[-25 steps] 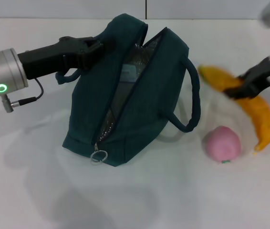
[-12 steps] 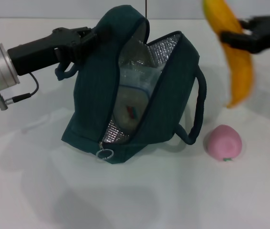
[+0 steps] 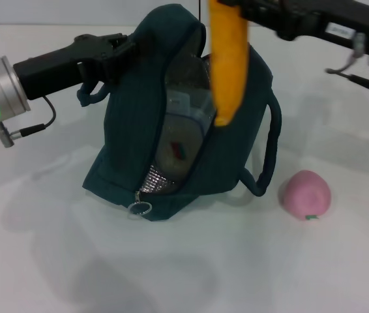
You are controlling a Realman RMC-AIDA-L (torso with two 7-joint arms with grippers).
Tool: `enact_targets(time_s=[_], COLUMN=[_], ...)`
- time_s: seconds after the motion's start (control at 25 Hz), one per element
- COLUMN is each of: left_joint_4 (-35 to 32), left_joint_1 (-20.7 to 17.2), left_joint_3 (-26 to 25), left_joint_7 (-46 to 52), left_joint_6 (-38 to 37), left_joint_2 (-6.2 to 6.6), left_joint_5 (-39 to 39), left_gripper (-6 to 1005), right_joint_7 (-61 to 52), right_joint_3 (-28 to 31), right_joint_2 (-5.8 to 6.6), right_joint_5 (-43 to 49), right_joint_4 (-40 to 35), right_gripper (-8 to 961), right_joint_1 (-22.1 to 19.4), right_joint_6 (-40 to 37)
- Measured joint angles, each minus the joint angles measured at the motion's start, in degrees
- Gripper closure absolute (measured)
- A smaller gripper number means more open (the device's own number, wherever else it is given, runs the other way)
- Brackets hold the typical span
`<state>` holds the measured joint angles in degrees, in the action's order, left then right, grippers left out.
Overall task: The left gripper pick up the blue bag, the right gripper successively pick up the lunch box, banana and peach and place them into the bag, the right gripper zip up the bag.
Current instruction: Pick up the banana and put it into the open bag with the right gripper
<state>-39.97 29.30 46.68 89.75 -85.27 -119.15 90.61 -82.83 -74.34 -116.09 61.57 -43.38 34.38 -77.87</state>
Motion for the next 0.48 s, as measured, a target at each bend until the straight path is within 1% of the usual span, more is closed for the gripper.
enact_targets(time_s=[0.16,0.2,0.24,0.36,0.48], left_joint_4=[0.11,0.15,0.18,0.2,0.22], left_joint_1=[0.34,0.44,0.51,0.57,0.59], left_joint_3=[0.15,0.16,0.16,0.16,0.14], left_joint_7=[-0.03,-0.05,-0.07,-0.09,-0.1], left_joint_6=[0.06,0.08,0.12,0.18,0.2], left_joint_2=[-0.09,-0.11,-0.14,-0.19,-0.21], left_joint_5=[0.12,0.16,0.18,0.19,0.18], left_gripper=[957,957,957,957,957], right_joint_7=[6.08,8.21,8.21,9.8,12.65], right_joint_3=[-4.24,-6.91,-6.91,-10.65,-13.99], right_joint_2=[-0.11,-0.11,-0.11,-0.1,-0.1], right_joint_5=[-4.5,-6.23,-6.23,-7.24,-10.18], right_joint_4=[5.14,6.37,6.37,7.07,7.44], right_gripper=[533,533,533,533,533], right_joint_1=[3.17,4.17,4.17,5.02,4.67], right_joint_6=[0.25,1.65,1.65,3.99,4.88])
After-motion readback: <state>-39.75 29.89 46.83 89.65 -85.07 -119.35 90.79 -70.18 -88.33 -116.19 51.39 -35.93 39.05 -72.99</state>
